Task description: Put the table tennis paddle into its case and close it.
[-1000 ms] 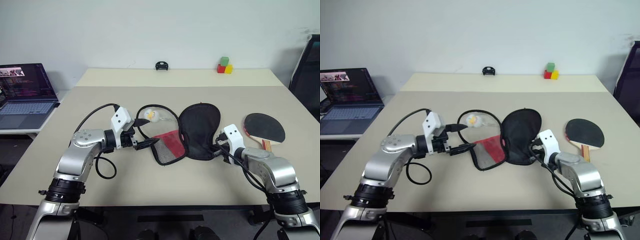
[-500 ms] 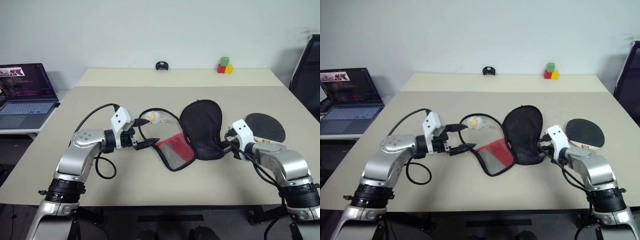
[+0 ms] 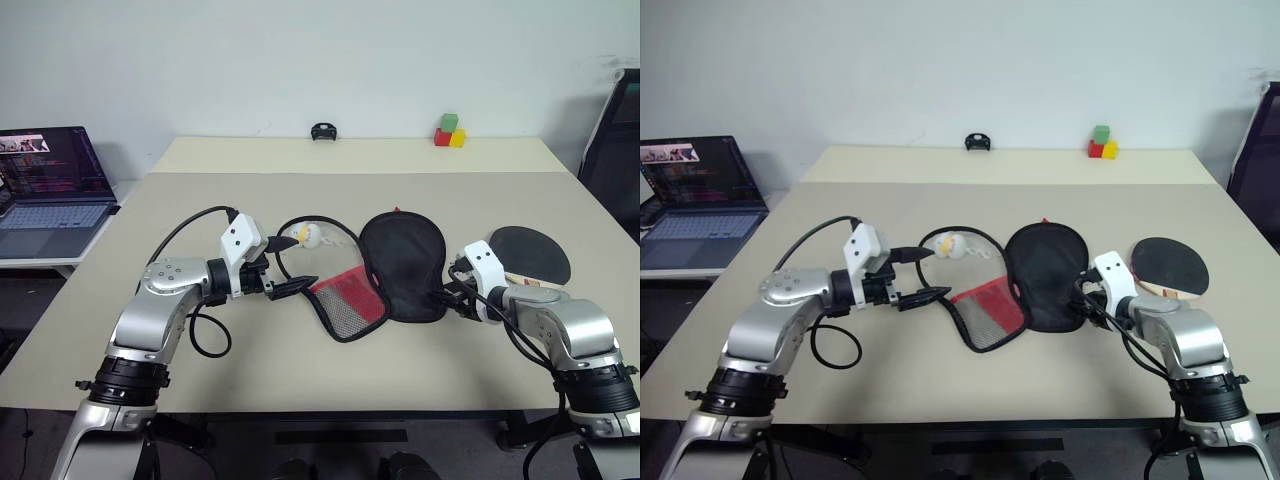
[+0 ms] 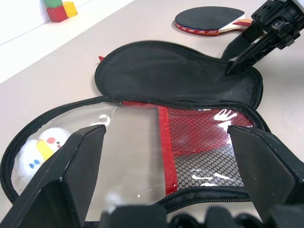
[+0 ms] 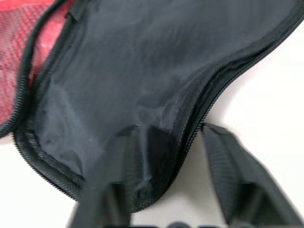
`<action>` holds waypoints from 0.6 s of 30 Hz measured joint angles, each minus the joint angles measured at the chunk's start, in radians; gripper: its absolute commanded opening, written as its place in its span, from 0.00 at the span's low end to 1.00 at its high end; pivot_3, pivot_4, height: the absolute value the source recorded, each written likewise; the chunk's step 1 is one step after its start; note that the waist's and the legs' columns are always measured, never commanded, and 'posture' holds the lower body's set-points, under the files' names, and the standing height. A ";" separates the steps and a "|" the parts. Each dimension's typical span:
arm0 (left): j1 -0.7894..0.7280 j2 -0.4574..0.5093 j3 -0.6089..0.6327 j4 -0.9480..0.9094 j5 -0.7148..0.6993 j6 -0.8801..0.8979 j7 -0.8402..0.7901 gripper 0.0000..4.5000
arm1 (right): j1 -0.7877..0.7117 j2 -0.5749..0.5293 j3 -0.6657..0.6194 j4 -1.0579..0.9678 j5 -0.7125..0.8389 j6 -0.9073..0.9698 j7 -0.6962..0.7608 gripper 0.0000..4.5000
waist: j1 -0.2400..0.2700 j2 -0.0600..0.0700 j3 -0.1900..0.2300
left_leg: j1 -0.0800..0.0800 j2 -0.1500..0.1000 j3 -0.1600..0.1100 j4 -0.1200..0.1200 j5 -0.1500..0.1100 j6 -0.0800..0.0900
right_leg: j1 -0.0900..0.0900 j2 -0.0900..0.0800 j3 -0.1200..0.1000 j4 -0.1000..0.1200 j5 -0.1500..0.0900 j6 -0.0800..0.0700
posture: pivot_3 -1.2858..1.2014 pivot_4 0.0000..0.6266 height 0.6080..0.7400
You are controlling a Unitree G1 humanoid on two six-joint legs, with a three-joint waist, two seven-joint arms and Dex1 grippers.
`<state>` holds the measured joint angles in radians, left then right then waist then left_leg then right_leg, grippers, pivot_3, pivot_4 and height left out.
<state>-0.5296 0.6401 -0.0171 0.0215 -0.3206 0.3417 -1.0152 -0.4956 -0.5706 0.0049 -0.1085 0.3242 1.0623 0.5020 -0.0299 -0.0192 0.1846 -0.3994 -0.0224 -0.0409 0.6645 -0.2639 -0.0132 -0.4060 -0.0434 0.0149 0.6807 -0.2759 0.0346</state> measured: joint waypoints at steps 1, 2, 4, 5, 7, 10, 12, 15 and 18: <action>0.000 0.000 0.000 0.000 0.000 0.000 0.000 1.00 | 0.000 0.000 -0.012 0.002 -0.001 -0.004 -0.005 0.49 | 0.000 0.000 0.000 | 0.000 0.000 0.000 0.000 0.000 0.000 | 0.000 0.000 0.000 0.000 0.000 0.000 | 0.52 0.24 1.00; 0.000 0.001 0.000 0.000 0.000 0.000 0.000 1.00 | -0.001 -0.001 -0.027 0.003 0.000 -0.006 -0.007 0.49 | 0.000 0.000 0.000 | 0.000 0.000 0.000 0.000 0.000 0.000 | 0.000 0.000 0.000 0.000 0.000 0.000 | 0.52 0.24 1.00; 0.000 0.001 0.000 0.000 0.001 0.000 -0.001 1.00 | -0.002 -0.005 -0.066 0.004 0.012 -0.005 -0.009 0.49 | 0.000 0.000 0.000 | 0.000 0.000 0.000 0.000 0.000 0.000 | 0.000 0.000 0.000 0.000 0.000 0.000 | 0.52 0.24 1.00; 0.000 0.001 0.000 0.000 0.004 0.000 -0.001 1.00 | -0.004 -0.008 -0.082 0.003 0.015 -0.003 -0.008 0.49 | 0.000 0.000 0.000 | 0.000 0.000 0.000 0.000 0.000 0.000 | 0.000 0.000 0.000 0.000 0.000 0.000 | 0.52 0.24 1.00; 0.000 0.001 0.000 0.000 0.006 0.000 -0.002 1.00 | -0.007 -0.011 -0.148 -0.002 0.046 0.020 -0.006 0.57 | 0.001 0.000 0.000 | 0.000 0.000 0.000 0.000 0.000 0.000 | 0.000 0.000 0.000 0.000 0.000 0.000 | 0.52 0.24 1.00; 0.000 -0.001 -0.001 0.002 0.006 0.000 -0.003 1.00 | 0.001 -0.016 -0.197 -0.029 0.068 0.038 -0.006 0.76 | 0.000 0.000 0.000 | 0.000 0.000 0.000 0.000 0.000 0.000 | 0.000 0.000 0.000 0.000 0.000 0.000 | 0.52 0.24 1.00; -0.004 -0.012 -0.002 0.003 0.006 0.001 -0.004 1.00 | 0.013 -0.013 -0.213 -0.052 0.076 0.040 -0.020 0.90 | 0.000 0.000 0.000 | 0.000 0.000 0.000 0.000 0.000 0.000 | 0.000 0.000 0.000 0.000 0.000 0.000 | 0.52 0.24 1.00; -0.025 -0.044 -0.009 0.003 -0.010 0.013 -0.005 1.00 | 0.027 -0.013 -0.226 -0.078 0.074 0.038 -0.050 0.98 | 0.001 0.000 0.000 | 0.000 0.000 0.000 0.000 0.000 0.000 | 0.000 0.000 0.000 0.000 0.000 0.000 | 0.52 0.24 1.00; -0.060 -0.068 -0.015 0.002 -0.039 0.035 -0.020 1.00 | 0.052 -0.016 -0.239 -0.089 0.050 0.027 -0.095 0.98 | 0.001 0.000 0.000 | -0.001 0.000 0.000 0.000 0.000 0.000 | 0.000 0.000 0.000 0.000 0.000 0.000 | 0.52 0.24 1.00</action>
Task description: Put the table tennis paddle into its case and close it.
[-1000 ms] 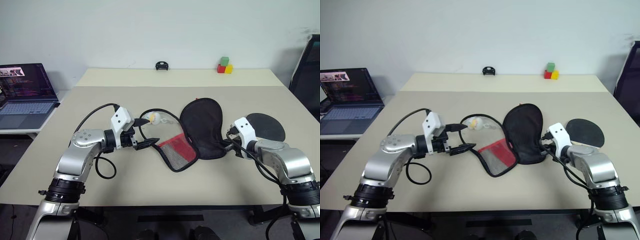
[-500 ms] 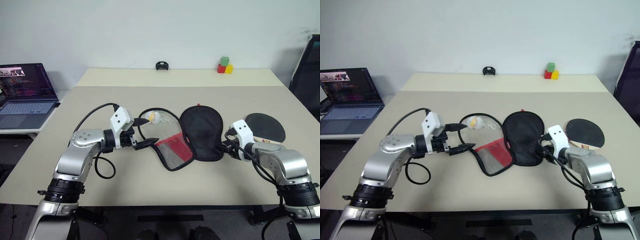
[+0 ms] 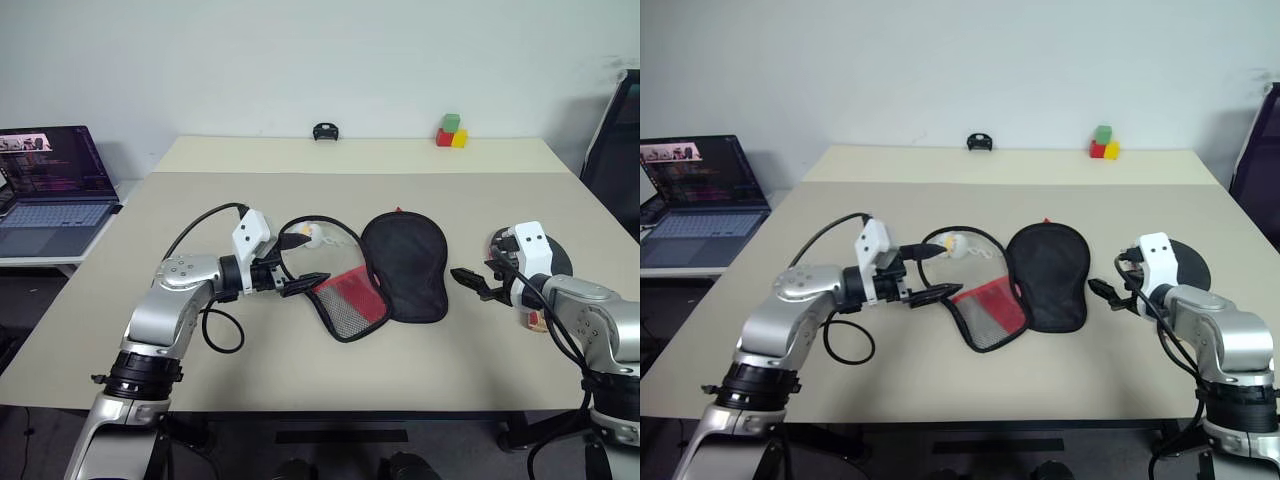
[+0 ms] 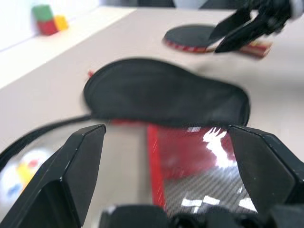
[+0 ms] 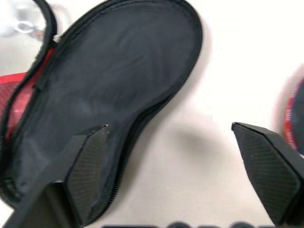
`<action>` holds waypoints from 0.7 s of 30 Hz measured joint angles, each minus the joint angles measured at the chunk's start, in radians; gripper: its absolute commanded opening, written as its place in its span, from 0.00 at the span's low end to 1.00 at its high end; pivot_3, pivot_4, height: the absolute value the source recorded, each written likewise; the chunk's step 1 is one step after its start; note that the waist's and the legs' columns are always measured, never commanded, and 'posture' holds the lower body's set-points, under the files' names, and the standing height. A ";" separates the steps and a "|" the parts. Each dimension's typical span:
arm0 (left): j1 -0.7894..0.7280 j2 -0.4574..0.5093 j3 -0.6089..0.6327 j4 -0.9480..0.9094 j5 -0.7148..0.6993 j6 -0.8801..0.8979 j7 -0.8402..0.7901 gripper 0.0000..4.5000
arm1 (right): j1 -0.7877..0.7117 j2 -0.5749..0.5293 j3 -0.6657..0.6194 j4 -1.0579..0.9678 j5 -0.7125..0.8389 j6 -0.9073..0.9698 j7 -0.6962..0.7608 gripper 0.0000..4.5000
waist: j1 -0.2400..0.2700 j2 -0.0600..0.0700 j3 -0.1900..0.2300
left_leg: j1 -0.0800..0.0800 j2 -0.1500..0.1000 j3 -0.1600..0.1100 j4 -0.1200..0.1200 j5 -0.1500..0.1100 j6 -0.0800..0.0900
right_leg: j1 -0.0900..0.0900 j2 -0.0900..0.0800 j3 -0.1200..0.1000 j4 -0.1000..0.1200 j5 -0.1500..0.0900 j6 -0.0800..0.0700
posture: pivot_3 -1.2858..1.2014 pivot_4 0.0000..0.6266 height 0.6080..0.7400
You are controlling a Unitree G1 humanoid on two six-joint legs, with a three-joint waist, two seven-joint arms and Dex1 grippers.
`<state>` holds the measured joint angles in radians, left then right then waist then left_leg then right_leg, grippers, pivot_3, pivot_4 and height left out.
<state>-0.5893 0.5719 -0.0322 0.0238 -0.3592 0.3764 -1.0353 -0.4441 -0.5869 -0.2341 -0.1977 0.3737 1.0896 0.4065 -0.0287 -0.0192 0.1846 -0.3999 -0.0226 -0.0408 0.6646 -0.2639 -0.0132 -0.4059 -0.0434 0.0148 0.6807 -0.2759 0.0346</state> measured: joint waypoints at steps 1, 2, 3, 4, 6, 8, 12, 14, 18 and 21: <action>-0.008 -0.006 -0.001 0.000 -0.007 0.006 -0.004 1.00 | 0.007 -0.001 -0.010 0.001 -0.008 -0.004 -0.016 0.98 | 0.000 0.000 0.000 | 0.000 0.000 0.000 0.000 0.000 0.000 | 0.000 0.000 0.000 0.000 0.000 0.000 | 0.52 0.24 1.00; -0.015 -0.010 -0.002 -0.001 -0.017 0.010 -0.009 1.00 | 0.016 -0.004 -0.022 0.001 -0.021 -0.012 -0.035 0.98 | 0.000 0.000 0.000 | 0.000 0.000 0.000 0.000 0.000 0.000 | 0.000 0.000 0.000 0.000 0.000 0.000 | 0.52 0.24 1.00; -0.021 -0.014 -0.004 -0.001 -0.022 0.013 -0.017 1.00 | 0.027 -0.012 -0.027 0.001 -0.037 -0.020 -0.049 0.98 | 0.000 0.000 0.000 | 0.000 0.000 0.000 0.000 0.000 0.000 | 0.000 0.000 0.000 0.000 0.000 0.000 | 0.52 0.24 1.00; -0.029 -0.021 -0.005 -0.001 -0.029 0.015 -0.026 1.00 | 0.041 -0.025 -0.031 0.006 -0.054 -0.028 -0.067 0.98 | 0.000 0.000 0.000 | 0.000 0.000 0.001 0.000 0.000 0.000 | 0.000 0.000 0.000 0.000 0.000 0.000 | 0.52 0.24 1.00; -0.051 -0.038 -0.027 0.001 -0.034 0.016 -0.047 1.00 | 0.068 -0.031 -0.055 0.008 -0.083 -0.036 -0.102 0.98 | 0.000 0.000 0.000 | 0.000 0.000 0.000 0.000 0.000 0.000 | 0.000 0.000 0.000 0.000 0.000 0.000 | 0.52 0.24 1.00; -0.070 -0.054 -0.054 0.004 -0.035 0.013 -0.069 1.00 | 0.085 -0.033 -0.065 0.024 -0.106 -0.037 -0.129 0.98 | 0.001 0.000 0.000 | 0.000 0.000 0.001 0.000 0.000 0.000 | 0.000 0.000 0.001 0.000 0.000 0.000 | 0.52 0.24 1.00; -0.102 -0.082 -0.084 0.029 -0.033 0.004 -0.090 1.00 | 0.110 -0.029 -0.097 0.063 -0.119 -0.036 -0.153 0.98 | -0.003 0.000 0.000 | 0.001 0.000 0.002 0.000 0.000 0.000 | 0.000 0.004 0.002 0.001 0.000 0.000 | 0.52 0.24 1.00; -0.117 -0.092 -0.091 0.038 -0.030 -0.005 -0.094 1.00 | 0.111 -0.026 -0.103 0.080 -0.119 -0.036 -0.158 0.98 | -0.003 0.000 0.000 | 0.001 0.000 0.002 0.000 0.000 0.000 | 0.000 0.004 0.002 0.001 0.000 0.000 | 0.52 0.24 1.00; -0.133 -0.103 -0.100 0.063 -0.016 -0.029 -0.108 1.00 | 0.105 -0.004 -0.105 0.157 -0.119 -0.053 -0.170 0.98 | -0.003 0.000 0.000 | 0.001 0.000 0.002 0.000 0.000 0.000 | 0.001 0.005 0.002 0.000 0.000 0.000 | 0.52 0.24 1.00; -0.135 -0.109 -0.108 0.069 -0.008 -0.039 -0.112 1.00 | 0.071 -0.002 -0.107 0.214 -0.119 -0.075 -0.167 0.98 | -0.005 0.000 0.000 | 0.002 0.000 0.003 0.000 0.000 0.000 | 0.001 0.005 0.002 0.001 0.000 0.000 | 0.52 0.24 1.00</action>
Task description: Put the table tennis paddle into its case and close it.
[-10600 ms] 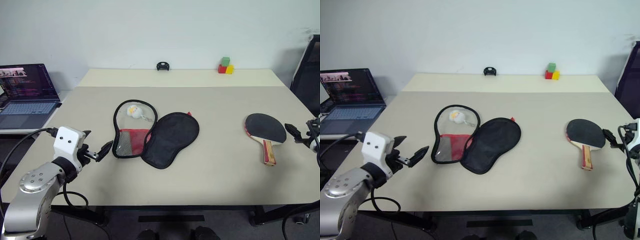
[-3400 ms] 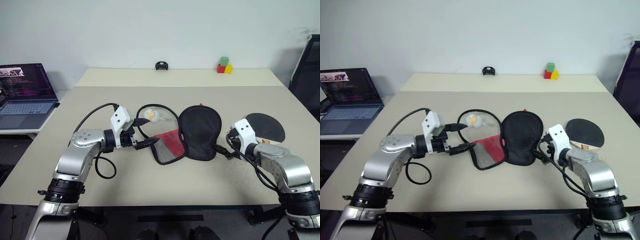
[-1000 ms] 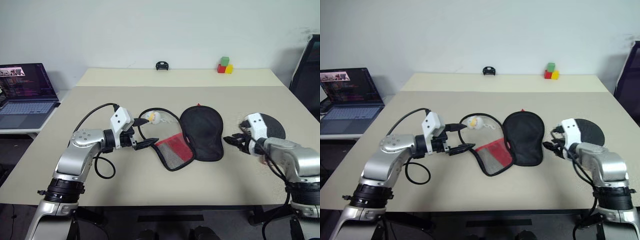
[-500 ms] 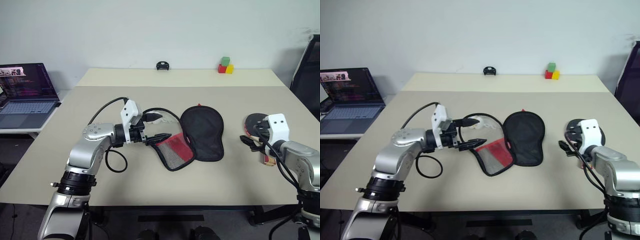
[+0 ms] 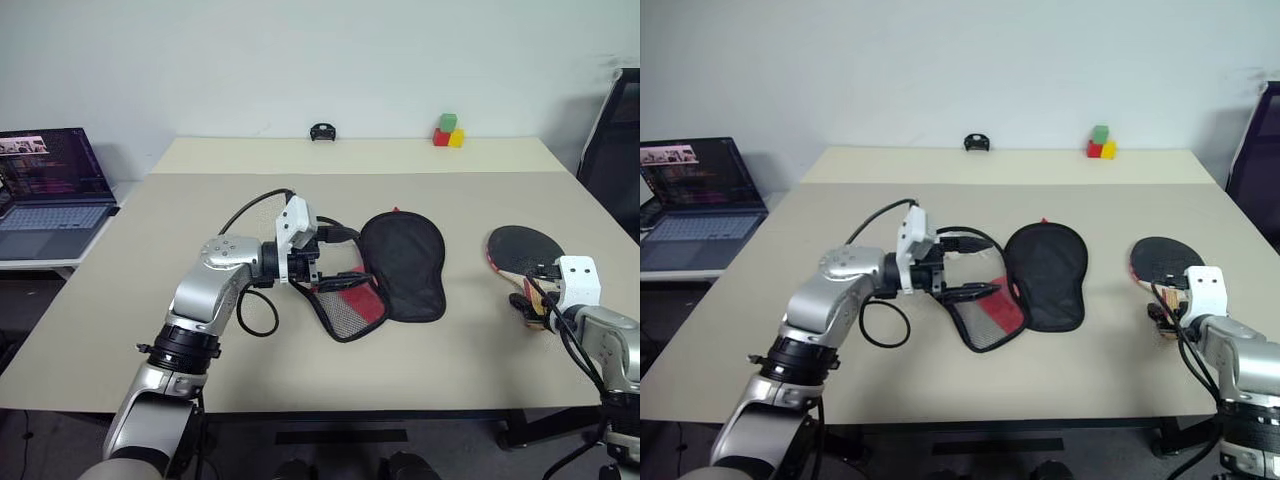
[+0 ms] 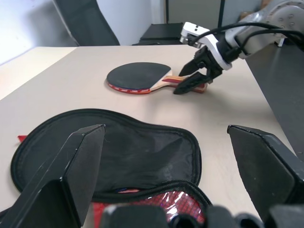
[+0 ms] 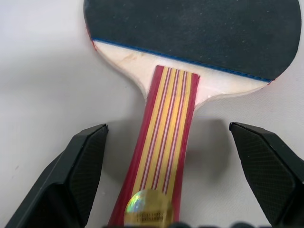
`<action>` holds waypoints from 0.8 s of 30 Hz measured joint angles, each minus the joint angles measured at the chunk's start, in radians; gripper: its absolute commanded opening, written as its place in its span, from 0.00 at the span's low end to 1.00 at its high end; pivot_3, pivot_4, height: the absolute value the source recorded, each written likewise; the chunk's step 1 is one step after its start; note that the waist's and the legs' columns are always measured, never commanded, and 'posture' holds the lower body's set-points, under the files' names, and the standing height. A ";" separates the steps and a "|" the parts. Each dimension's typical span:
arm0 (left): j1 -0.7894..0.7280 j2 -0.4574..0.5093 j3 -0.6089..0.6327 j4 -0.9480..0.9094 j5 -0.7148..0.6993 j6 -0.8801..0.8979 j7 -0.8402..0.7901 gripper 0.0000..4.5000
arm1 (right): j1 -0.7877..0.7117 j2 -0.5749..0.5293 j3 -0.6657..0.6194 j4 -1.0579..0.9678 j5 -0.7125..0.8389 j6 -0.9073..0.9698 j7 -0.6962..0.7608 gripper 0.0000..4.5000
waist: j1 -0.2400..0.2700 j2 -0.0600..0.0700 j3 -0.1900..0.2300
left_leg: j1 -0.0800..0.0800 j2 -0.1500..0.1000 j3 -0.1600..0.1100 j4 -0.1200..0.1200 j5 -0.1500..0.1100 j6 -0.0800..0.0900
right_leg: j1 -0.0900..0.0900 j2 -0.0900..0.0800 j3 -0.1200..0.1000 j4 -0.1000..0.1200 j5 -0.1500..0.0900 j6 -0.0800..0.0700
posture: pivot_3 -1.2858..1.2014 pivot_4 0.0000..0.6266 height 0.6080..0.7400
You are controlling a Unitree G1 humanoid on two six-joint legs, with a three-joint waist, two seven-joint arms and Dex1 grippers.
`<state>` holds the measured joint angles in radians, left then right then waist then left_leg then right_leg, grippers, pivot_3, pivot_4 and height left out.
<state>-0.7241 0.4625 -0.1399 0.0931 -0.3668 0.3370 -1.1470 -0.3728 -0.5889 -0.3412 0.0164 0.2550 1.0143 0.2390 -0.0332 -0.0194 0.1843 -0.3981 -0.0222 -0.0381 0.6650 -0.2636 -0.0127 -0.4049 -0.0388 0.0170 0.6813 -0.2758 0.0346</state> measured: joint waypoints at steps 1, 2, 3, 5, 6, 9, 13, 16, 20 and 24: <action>-0.001 -0.003 -0.002 0.001 0.002 -0.002 -0.001 1.00 | -0.012 0.000 0.002 0.022 0.000 -0.008 0.000 0.98 | 0.000 0.000 0.000 | 0.000 0.000 0.000 0.000 0.000 0.000 | 0.000 0.000 0.000 0.000 0.000 0.000 | 0.52 0.24 1.00; -0.002 -0.004 -0.002 0.001 0.005 -0.005 -0.001 1.00 | -0.025 -0.001 0.004 0.048 -0.001 -0.020 0.003 0.98 | 0.000 0.000 0.000 | 0.001 0.000 0.000 0.000 0.000 0.000 | 0.001 0.000 0.000 0.000 0.000 0.000 | 0.52 0.24 1.00; -0.002 -0.005 -0.002 0.002 0.012 -0.010 -0.001 1.00 | -0.038 -0.004 0.008 0.072 -0.002 -0.033 0.007 0.98 | 0.000 0.000 0.000 | 0.001 0.000 0.000 0.000 0.000 0.000 | 0.001 0.000 0.000 0.001 0.000 0.000 | 0.52 0.24 1.00; -0.002 -0.005 -0.002 0.007 0.015 -0.016 -0.001 1.00 | -0.054 -0.010 0.013 0.114 -0.003 -0.059 0.016 0.98 | 0.000 -0.001 0.000 | 0.002 0.000 0.000 0.000 0.000 0.000 | 0.002 0.000 0.000 0.001 0.000 0.000 | 0.52 0.24 1.00; -0.002 -0.005 -0.002 0.008 0.016 -0.017 -0.001 1.00 | -0.061 -0.014 0.016 0.133 -0.006 -0.072 0.020 0.98 | 0.000 -0.001 -0.001 | 0.002 0.000 0.000 0.000 0.000 0.000 | 0.002 0.000 0.000 0.001 0.000 0.000 | 0.52 0.24 1.00; -0.002 -0.005 -0.002 0.009 0.018 -0.018 0.000 1.00 | -0.082 -0.022 0.030 0.179 -0.009 -0.095 0.028 0.94 | 0.000 -0.003 -0.002 | 0.002 0.000 0.000 0.001 0.000 0.001 | 0.002 0.000 0.000 0.001 0.001 0.001 | 0.52 0.24 1.00; 0.001 0.001 -0.002 0.009 0.020 -0.018 0.004 1.00 | -0.112 -0.024 0.045 0.238 -0.009 -0.111 0.039 0.73 | 0.000 -0.007 -0.004 | 0.004 0.000 0.001 0.001 0.001 0.001 | 0.005 0.000 0.000 0.000 0.002 0.001 | 0.52 0.24 1.00; 0.014 0.015 -0.002 0.006 0.020 -0.018 0.008 1.00 | -0.117 -0.020 0.047 0.251 -0.009 -0.112 0.036 0.52 | 0.003 -0.007 -0.004 | 0.011 0.000 -0.001 0.001 0.001 0.001 | 0.013 0.000 0.000 -0.002 0.002 0.001 | 0.52 0.24 1.00; 0.033 0.037 0.009 -0.001 0.020 -0.017 0.023 1.00 | -0.117 -0.002 0.034 0.250 -0.007 -0.110 0.006 0.25 | 0.004 -0.007 -0.005 | 0.016 0.000 -0.001 0.000 0.001 0.001 | 0.017 0.000 0.000 -0.003 0.002 0.001 | 0.52 0.24 1.00; 0.057 0.065 0.029 -0.004 0.019 -0.015 0.030 1.00 | -0.113 0.014 0.016 0.233 -0.001 -0.104 -0.024 0.24 | 0.004 -0.007 -0.005 | 0.016 0.000 -0.001 0.000 0.001 0.001 | 0.017 0.000 0.000 -0.003 0.002 0.001 | 0.52 0.24 1.00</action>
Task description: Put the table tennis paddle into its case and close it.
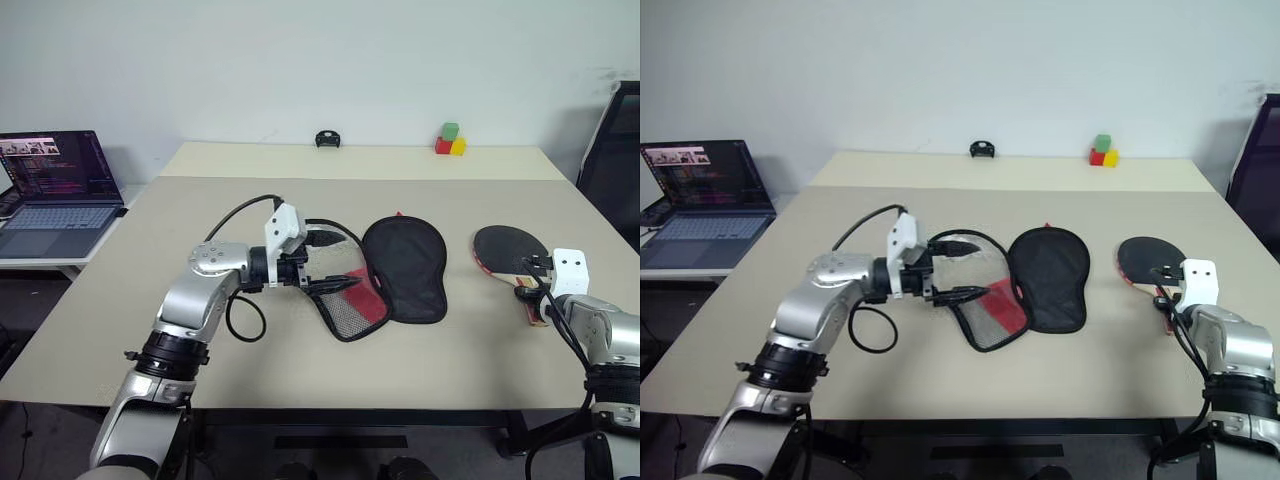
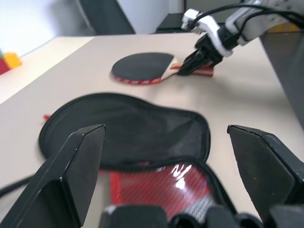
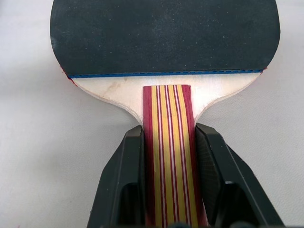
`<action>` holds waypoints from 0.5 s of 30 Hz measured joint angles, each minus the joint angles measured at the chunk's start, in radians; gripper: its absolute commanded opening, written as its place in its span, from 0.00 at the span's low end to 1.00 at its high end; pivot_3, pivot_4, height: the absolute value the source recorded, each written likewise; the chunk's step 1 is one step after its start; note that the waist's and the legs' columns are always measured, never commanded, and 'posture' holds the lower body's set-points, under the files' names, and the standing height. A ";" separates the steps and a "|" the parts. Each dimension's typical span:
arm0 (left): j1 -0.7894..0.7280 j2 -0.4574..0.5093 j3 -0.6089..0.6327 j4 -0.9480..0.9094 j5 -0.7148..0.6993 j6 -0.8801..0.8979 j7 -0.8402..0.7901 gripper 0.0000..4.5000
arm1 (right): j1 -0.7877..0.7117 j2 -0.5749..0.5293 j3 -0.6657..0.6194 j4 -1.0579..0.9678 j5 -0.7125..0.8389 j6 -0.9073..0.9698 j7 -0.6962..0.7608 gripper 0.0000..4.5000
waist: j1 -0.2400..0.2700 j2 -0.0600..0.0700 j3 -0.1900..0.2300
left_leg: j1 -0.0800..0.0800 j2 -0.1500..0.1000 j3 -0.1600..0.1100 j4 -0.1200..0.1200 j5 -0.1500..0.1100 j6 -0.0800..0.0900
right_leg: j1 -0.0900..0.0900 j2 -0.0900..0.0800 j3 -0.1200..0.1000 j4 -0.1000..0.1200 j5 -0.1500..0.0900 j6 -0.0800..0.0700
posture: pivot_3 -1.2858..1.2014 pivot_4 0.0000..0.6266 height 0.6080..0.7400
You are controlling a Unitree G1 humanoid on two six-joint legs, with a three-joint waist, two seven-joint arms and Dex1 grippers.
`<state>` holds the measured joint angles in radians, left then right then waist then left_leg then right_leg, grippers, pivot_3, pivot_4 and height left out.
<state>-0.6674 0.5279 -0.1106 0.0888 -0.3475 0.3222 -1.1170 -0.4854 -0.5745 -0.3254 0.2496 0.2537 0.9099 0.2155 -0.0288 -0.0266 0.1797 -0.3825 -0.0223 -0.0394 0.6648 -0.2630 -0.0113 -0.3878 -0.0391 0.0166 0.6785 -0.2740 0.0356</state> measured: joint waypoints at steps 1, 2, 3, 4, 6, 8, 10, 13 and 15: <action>0.007 0.007 0.003 -0.002 -0.001 0.001 0.004 1.00 | 0.002 0.006 -0.007 -0.010 0.001 0.005 -0.007 0.24 | 0.000 0.000 0.000 | 0.000 0.000 0.000 0.000 0.000 0.000 | 0.000 0.000 0.000 0.000 0.000 0.000 | 0.52 0.24 1.00; 0.013 0.013 0.007 -0.003 -0.001 0.003 0.008 1.00 | 0.003 0.009 -0.010 -0.019 0.003 0.013 -0.015 0.24 | 0.000 0.000 0.000 | 0.000 0.000 0.000 0.000 0.000 0.000 | -0.001 0.000 0.000 0.000 0.000 0.000 | 0.52 0.24 1.00; 0.021 0.022 0.012 -0.005 -0.002 0.005 0.012 1.00 | 0.005 0.012 -0.014 -0.031 0.004 0.025 -0.024 0.24 | 0.000 0.000 0.000 | -0.001 0.000 0.000 -0.001 0.000 0.000 | -0.001 0.000 0.000 0.000 0.000 0.000 | 0.52 0.24 1.00; 0.030 0.031 0.020 -0.006 -0.002 0.007 0.015 1.00 | 0.006 0.015 -0.020 -0.047 0.006 0.041 -0.034 0.24 | 0.000 0.001 0.001 | -0.001 0.000 0.000 -0.001 0.000 0.000 | -0.002 0.000 0.000 0.000 0.000 0.000 | 0.52 0.24 1.00; 0.041 0.047 0.036 -0.006 -0.003 0.016 0.019 1.00 | 0.008 0.021 -0.045 -0.088 0.015 0.078 -0.053 0.24 | 0.000 0.003 0.002 | -0.002 0.000 0.000 -0.002 0.000 0.000 | -0.003 0.000 0.000 0.000 0.000 0.000 | 0.52 0.24 1.00; 0.052 0.064 0.045 -0.010 -0.004 0.020 0.026 1.00 | 0.006 0.033 -0.068 -0.160 0.031 0.127 -0.074 0.24 | 0.000 0.004 0.002 | -0.003 0.000 0.000 -0.002 0.000 0.000 | -0.004 0.000 0.000 0.000 0.000 0.000 | 0.52 0.24 1.00; 0.063 0.067 0.056 -0.012 -0.005 0.022 0.036 1.00 | -0.008 0.059 -0.092 -0.259 0.055 0.194 -0.095 0.24 | -0.003 0.004 0.003 | -0.004 0.001 0.000 -0.002 0.000 0.000 | -0.005 -0.001 0.001 0.000 -0.001 0.000 | 0.52 0.24 1.00; 0.073 0.070 0.059 -0.024 -0.006 0.024 0.038 1.00 | -0.034 0.103 -0.107 -0.375 0.083 0.270 -0.122 0.24 | -0.004 0.005 0.003 | -0.004 0.001 0.000 -0.003 0.000 0.000 | -0.006 -0.001 0.001 0.000 -0.001 -0.001 | 0.52 0.24 1.00; 0.079 0.073 0.063 -0.036 -0.006 0.028 0.041 1.00 | -0.051 0.187 -0.112 -0.477 0.100 0.336 -0.155 0.24 | -0.005 0.005 0.003 | -0.004 0.002 0.000 -0.003 0.000 0.000 | -0.006 -0.001 0.001 0.000 -0.001 -0.001 | 0.52 0.24 1.00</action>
<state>-0.5884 0.6012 -0.0472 0.0526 -0.3540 0.3498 -1.0757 -0.5368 -0.3873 -0.4370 -0.2273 0.3538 1.2463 0.0609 -0.0336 -0.0220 0.1825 -0.3863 -0.0199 -0.0398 0.6616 -0.2631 -0.0115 -0.3940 -0.0399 0.0171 0.6788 -0.2749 0.0347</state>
